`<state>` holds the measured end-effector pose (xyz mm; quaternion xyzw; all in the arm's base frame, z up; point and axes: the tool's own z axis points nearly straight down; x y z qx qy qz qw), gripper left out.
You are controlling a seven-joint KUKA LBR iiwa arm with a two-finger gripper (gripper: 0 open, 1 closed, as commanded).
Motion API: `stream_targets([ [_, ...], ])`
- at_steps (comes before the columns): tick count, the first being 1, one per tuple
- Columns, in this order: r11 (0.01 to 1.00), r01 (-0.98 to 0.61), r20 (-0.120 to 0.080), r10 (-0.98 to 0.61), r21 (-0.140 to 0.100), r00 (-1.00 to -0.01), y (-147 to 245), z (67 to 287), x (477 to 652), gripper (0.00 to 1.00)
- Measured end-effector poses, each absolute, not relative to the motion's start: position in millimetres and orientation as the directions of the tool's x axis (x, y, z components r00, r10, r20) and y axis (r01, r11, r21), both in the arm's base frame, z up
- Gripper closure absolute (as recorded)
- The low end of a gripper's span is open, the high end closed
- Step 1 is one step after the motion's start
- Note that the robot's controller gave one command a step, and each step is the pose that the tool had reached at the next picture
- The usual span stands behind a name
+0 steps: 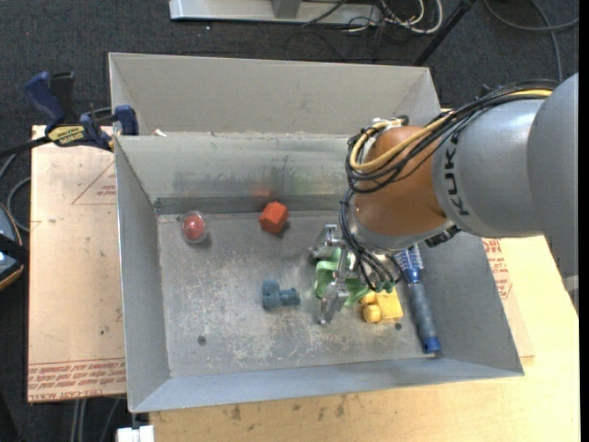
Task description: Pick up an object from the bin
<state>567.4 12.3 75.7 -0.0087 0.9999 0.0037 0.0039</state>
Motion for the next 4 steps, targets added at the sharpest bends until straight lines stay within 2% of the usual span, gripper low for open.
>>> stream_targets([
  [1, 1.0, -0.019, -0.003, -0.019, 0.003, -1.0, 14, 78, 569.0, 0.0],
  [2, 1.0, -0.016, -0.005, -0.016, 0.003, -1.0, 14, 81, 570.4, 1.0],
  [3, 1.0, -0.016, -0.002, -0.016, 0.002, -1.0, 14, 83, 571.3, 1.0],
  [4, 1.0, -0.014, -0.003, -0.014, 0.001, -1.0, 14, 96, 572.0, 1.0],
])
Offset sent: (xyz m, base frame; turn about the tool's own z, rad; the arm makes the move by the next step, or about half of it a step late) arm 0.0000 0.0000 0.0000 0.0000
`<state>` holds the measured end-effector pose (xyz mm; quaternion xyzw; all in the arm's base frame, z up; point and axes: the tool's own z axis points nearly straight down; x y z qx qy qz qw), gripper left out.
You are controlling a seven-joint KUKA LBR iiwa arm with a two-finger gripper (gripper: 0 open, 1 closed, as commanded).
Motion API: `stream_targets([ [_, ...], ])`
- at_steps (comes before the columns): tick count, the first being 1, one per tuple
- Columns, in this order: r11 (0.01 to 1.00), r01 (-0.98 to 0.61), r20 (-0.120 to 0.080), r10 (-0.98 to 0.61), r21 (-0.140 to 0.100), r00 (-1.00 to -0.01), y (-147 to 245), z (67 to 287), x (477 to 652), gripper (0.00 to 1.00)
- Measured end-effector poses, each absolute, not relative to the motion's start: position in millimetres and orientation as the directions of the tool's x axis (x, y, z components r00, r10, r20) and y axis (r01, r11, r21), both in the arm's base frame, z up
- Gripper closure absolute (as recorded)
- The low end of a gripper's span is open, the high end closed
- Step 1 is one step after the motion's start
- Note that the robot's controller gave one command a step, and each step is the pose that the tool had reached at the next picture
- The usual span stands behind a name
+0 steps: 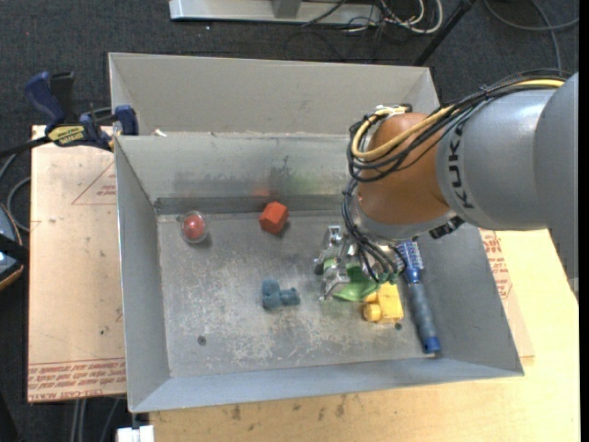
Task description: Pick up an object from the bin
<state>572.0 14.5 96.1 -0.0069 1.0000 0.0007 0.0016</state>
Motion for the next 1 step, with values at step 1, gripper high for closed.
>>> stream_targets([
  [1, 1.0, -0.012, -0.004, -0.012, 0.001, -1.0, 14.7, 120.5, 572.9, 1.0],
])
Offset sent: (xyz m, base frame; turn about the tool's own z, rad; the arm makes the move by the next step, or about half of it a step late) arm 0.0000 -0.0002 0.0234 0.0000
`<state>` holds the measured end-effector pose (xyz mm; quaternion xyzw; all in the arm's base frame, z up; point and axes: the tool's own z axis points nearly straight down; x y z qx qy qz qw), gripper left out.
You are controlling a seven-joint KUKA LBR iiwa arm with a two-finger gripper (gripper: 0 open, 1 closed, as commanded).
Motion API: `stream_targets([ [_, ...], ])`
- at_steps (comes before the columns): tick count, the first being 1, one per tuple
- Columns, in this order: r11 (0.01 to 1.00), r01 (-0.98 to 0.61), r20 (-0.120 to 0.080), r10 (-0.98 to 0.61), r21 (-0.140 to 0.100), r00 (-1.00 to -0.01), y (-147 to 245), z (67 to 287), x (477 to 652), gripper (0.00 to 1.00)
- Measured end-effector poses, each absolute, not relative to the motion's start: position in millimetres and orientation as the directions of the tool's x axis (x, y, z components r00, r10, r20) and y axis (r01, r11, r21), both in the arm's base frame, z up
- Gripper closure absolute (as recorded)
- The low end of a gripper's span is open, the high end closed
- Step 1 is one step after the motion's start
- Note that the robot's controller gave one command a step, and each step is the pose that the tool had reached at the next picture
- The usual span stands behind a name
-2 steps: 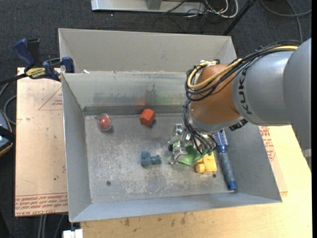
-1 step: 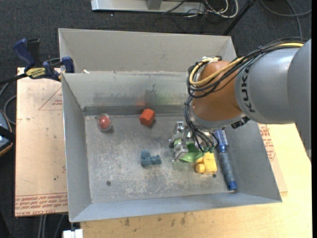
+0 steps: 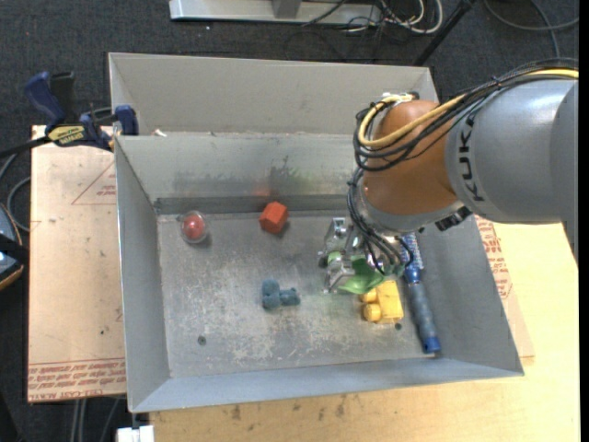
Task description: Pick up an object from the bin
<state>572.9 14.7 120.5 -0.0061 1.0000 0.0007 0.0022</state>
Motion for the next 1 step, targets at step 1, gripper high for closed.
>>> stream_targets([
  [1, 1.0, -0.011, -0.006, -0.011, 0.001, -1.0, 14.9, 157.0, 574.2, 1.0],
])
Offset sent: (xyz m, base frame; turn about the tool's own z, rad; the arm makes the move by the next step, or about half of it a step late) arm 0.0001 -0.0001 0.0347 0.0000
